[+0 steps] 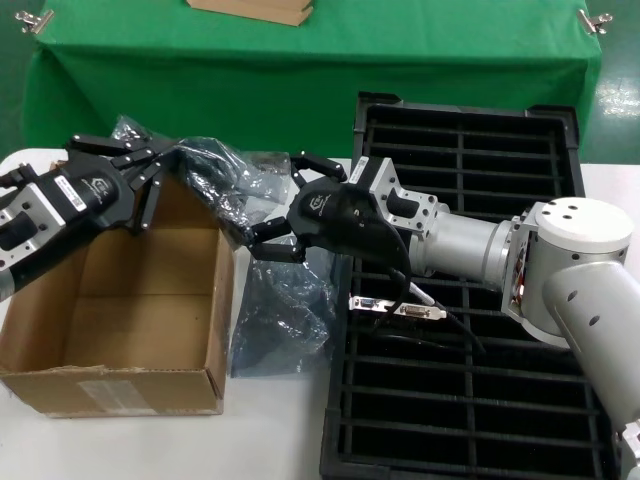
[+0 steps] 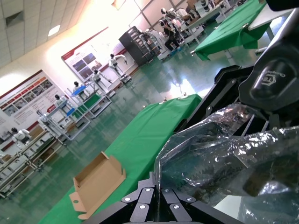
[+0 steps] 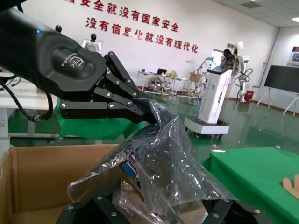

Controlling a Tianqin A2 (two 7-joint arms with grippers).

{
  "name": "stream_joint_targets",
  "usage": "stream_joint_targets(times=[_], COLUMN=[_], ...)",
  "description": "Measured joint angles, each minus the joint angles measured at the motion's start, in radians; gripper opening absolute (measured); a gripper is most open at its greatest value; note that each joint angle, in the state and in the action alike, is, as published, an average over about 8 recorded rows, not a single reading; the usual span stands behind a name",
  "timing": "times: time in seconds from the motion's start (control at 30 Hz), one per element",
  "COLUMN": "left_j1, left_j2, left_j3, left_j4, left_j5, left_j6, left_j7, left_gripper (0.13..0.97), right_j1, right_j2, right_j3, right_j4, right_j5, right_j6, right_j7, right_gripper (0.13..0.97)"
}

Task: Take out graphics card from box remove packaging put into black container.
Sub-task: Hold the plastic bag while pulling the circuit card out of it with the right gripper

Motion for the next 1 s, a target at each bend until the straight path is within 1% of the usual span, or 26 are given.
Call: stream_joint_targets(times=[0.07,0.1,0.4,0.67,0.7,0.97,1.0], left_j1=[0.002,0.004,0.031,0.051,0.053,0.056,0.055], left_j2=[0.002,0.003,0.002,-0.01,-0.011,-0.014,-0.013], left_j3=[0.001,0.002,-0.002,-0.013,-0.015,-0.023,-0.024], left_j4=[-0.003,-0.005,-0.024,-0.037,-0.037,-0.026,-0.023], left_j5=[-0.001,-0.003,-0.016,-0.024,-0.025,-0.028,-0.027], left_j6=[0.001,0.001,0.009,0.014,0.014,0.014,0.012], left_j7=[-0.005,-0.008,-0.024,-0.024,-0.023,-0.01,-0.007], left_gripper=[0.139,0.139,0.139,0.139,0.139,0.139,0.139], right_j1=[0.002,0.003,0.031,0.051,0.052,0.039,0.037], right_j2=[-0.001,-0.001,-0.01,-0.015,-0.016,-0.013,-0.013], right_j3=[0.002,0.004,0.024,0.028,0.028,0.029,0.029], right_j4=[-0.004,-0.007,-0.069,-0.117,-0.119,-0.095,-0.088], right_j5=[-0.001,-0.001,0.005,0.022,0.023,0.016,0.014], right_j6=[0.0,0.001,-0.004,-0.008,-0.008,-0.001,0.0], right_j7=[-0.003,-0.005,-0.046,-0.077,-0.078,-0.062,-0.057], right_gripper=[0.598,0.598,0.531,0.399,0.399,0.251,0.251])
